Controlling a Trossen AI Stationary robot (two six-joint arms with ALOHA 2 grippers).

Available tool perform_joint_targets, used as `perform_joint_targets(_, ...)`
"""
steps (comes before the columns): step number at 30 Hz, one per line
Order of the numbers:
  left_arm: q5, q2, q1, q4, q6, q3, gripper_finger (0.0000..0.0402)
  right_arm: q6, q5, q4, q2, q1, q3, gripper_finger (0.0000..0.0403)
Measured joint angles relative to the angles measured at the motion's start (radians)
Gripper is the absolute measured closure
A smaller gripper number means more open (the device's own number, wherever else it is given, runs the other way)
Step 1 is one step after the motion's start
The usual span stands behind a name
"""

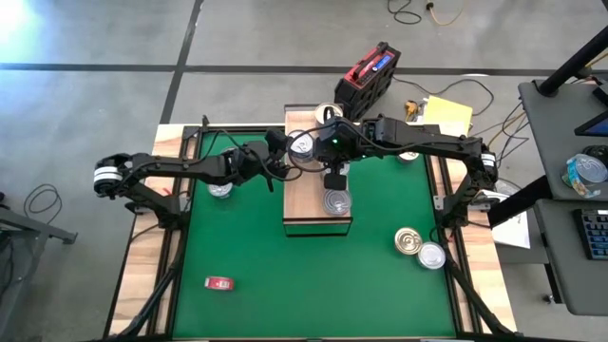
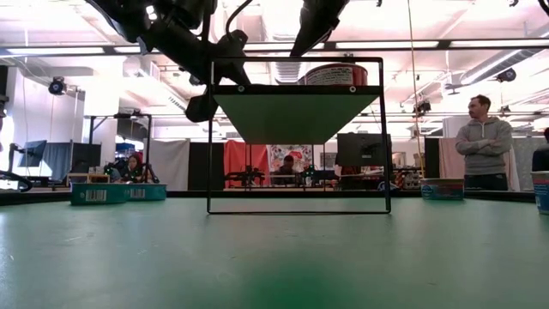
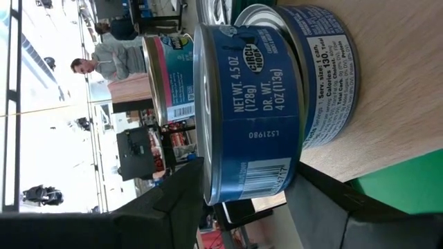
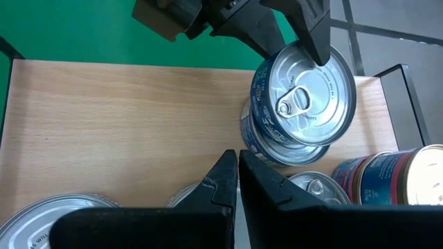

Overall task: Stack canned seafood by type on shelf
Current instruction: Stack the blue tuna can on top of the blue tuna can on the shelf

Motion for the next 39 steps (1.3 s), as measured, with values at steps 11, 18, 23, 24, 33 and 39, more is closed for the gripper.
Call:
perform_joint_targets(11, 0.000, 0.000, 0.000, -0.003, 0.013, 0.000, 0.0224, 0.002, 0.000, 0.000, 0.000, 0.000, 0.000, 0.0394)
perform_joint_targets(18, 0.000, 0.000, 0.000, -0.003, 0.014, 0.000, 0.0204, 0.002, 0.000, 0.000, 0.000, 0.000, 0.000, 0.0394)
perform_joint_targets(23, 0.000, 0.000, 0.000, 0.007, 0.011, 0.000, 0.0192, 0.002, 0.000, 0.000, 0.000, 0.000, 0.000, 0.0394)
perform_joint_targets(24, 0.000, 0.000, 0.000, 0.019, 0.010, -0.001, 0.0192, 0.002, 0.000, 0.000, 0.000, 0.000, 0.000, 0.0394)
perform_joint_targets(33, 0.000, -0.001, 0.000, 0.048, 0.015, -0.001, 0.0191, 0.010, 0.000, 0.000, 0.000, 0.000, 0.000, 0.0394)
perform_joint_targets(39, 0.000, -0.001, 0.000, 0.043, 0.020, -0.001, 0.0191, 0.010, 0.000, 0.000, 0.000, 0.000, 0.000, 0.0394)
